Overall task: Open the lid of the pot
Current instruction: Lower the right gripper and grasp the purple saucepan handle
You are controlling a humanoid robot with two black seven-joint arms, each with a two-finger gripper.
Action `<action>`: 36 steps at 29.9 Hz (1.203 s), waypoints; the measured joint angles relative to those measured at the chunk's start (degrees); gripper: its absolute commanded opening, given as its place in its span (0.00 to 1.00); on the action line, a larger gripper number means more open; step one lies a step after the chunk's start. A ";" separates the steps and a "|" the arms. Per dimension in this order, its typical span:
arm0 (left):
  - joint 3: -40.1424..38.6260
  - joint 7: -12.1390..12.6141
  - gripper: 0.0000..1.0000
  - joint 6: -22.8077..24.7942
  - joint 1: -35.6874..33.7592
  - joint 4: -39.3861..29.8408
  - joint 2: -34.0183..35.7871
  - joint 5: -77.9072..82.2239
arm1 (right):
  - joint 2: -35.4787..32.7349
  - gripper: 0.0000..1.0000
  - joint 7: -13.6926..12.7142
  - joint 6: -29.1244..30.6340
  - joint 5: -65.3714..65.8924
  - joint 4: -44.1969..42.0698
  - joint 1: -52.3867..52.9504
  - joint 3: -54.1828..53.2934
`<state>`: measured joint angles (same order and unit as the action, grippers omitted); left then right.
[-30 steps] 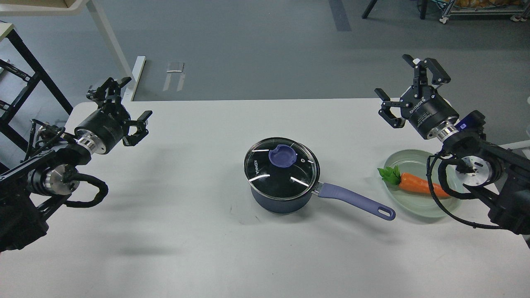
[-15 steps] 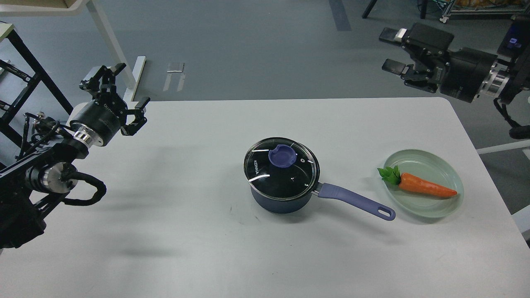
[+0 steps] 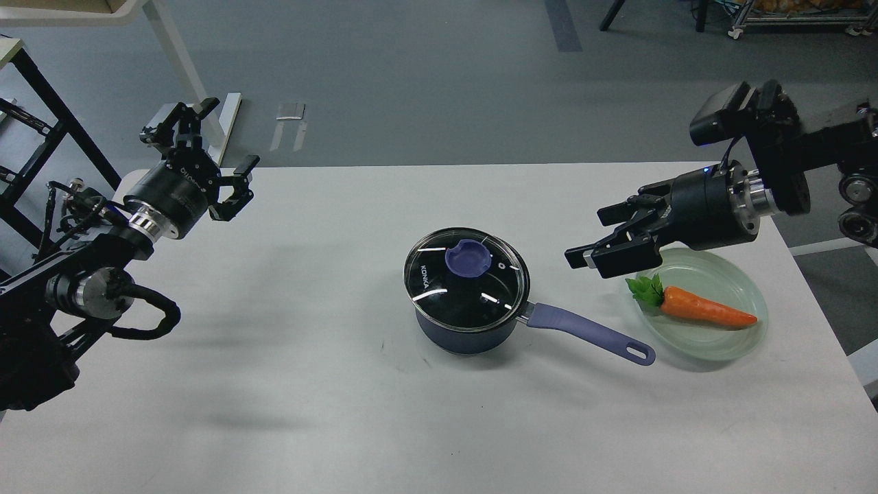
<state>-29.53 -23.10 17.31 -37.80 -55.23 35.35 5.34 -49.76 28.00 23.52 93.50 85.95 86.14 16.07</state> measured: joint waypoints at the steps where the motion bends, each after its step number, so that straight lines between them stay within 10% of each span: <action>1: 0.00 0.00 0.99 -0.33 0.00 -0.31 0.00 0.00 | 0.21 0.99 0.00 -1.05 2.07 0.05 0.05 1.44; 21: -0.03 -0.01 0.99 -1.51 0.09 -1.82 0.16 -0.07 | 5.02 0.93 0.00 -5.40 8.77 -1.00 -6.23 6.66; 36: -0.18 -0.01 0.99 -2.45 0.08 -2.77 0.17 -0.07 | 8.18 0.55 0.00 -5.32 10.32 -3.77 -7.15 7.66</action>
<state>-29.71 -23.11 14.86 -37.72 -58.00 35.52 5.27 -41.58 28.00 18.19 103.81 82.17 78.99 23.73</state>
